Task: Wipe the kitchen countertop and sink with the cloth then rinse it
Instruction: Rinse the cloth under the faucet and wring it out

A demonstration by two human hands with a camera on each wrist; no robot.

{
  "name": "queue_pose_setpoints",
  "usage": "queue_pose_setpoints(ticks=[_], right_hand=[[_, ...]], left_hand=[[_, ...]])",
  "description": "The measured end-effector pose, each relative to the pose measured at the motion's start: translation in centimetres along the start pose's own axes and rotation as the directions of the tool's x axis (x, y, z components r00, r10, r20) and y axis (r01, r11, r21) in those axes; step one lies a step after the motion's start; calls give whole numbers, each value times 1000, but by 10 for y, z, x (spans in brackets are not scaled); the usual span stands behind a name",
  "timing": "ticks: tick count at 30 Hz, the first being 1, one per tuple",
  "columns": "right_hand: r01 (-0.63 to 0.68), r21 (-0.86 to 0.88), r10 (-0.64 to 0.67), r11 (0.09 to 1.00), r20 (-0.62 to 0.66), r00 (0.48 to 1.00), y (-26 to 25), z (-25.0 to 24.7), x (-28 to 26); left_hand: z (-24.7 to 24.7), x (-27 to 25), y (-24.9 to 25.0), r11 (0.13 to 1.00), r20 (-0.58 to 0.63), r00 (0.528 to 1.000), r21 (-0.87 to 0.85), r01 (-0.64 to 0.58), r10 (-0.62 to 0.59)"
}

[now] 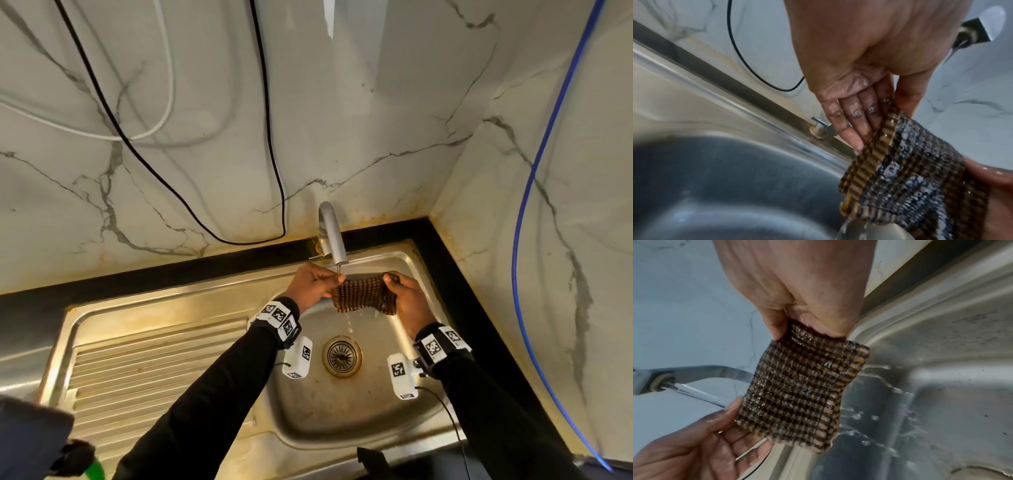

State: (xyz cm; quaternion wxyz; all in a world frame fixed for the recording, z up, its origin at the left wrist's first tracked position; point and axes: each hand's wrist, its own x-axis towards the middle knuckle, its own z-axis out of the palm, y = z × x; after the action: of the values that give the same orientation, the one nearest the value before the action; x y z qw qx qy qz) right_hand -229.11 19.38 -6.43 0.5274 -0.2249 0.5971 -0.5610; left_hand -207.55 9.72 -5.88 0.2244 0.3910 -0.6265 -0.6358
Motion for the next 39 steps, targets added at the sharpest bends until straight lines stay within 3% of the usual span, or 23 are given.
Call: queue_pose_setpoints(ticks=[2,4,6,7,9,11,13,16,20,25,28,30,33,36,39], right_hand=[[17,-90,-10,996,73,997,-2,13,-8],[37,-219,-3,975,150,989,0,30,-10],[76,-323,0,943,227,974,5,47,-5],[88,-365,10,927,259,966,10,54,-1],[114,-421,26,900,313,949,16,66,3],[171,-453,-3,875,349,937,25,77,4],[217,-421,-61,881,353,933,33,84,2],[200,-328,-98,923,302,948,35,83,0],[112,-238,-64,965,201,977,31,79,2],[77,-190,-48,979,154,987,26,82,-3],[44,-185,-17,982,145,989,16,78,-10],[5,-138,13,990,125,992,8,74,-22],[-85,-49,85,995,0,996,-8,62,-42],[-140,84,151,987,-143,978,-4,48,-46],[-168,167,198,972,-188,962,6,30,-52]], left_hand=[[-17,1,-3,995,-10,999,80,52,-52],[-41,12,-2,953,-152,984,272,132,-93],[-64,34,4,815,-301,951,534,225,-66],[-70,45,10,724,-311,948,640,258,-64],[-72,65,20,577,-212,961,769,276,-177],[-64,76,29,520,-90,951,820,238,-295],[-61,85,38,480,-32,944,855,195,-327],[-68,103,41,584,-36,916,760,285,-400],[-61,124,45,730,-94,919,578,363,-383],[-53,113,45,857,-63,952,420,299,-301],[-61,74,29,952,-34,962,142,273,-271],[-56,43,7,953,-19,954,52,299,-299],[-33,4,-25,945,55,944,70,320,-324],[-13,-21,-37,949,43,956,-116,293,-289],[5,-35,-34,919,99,962,-285,272,-254]])
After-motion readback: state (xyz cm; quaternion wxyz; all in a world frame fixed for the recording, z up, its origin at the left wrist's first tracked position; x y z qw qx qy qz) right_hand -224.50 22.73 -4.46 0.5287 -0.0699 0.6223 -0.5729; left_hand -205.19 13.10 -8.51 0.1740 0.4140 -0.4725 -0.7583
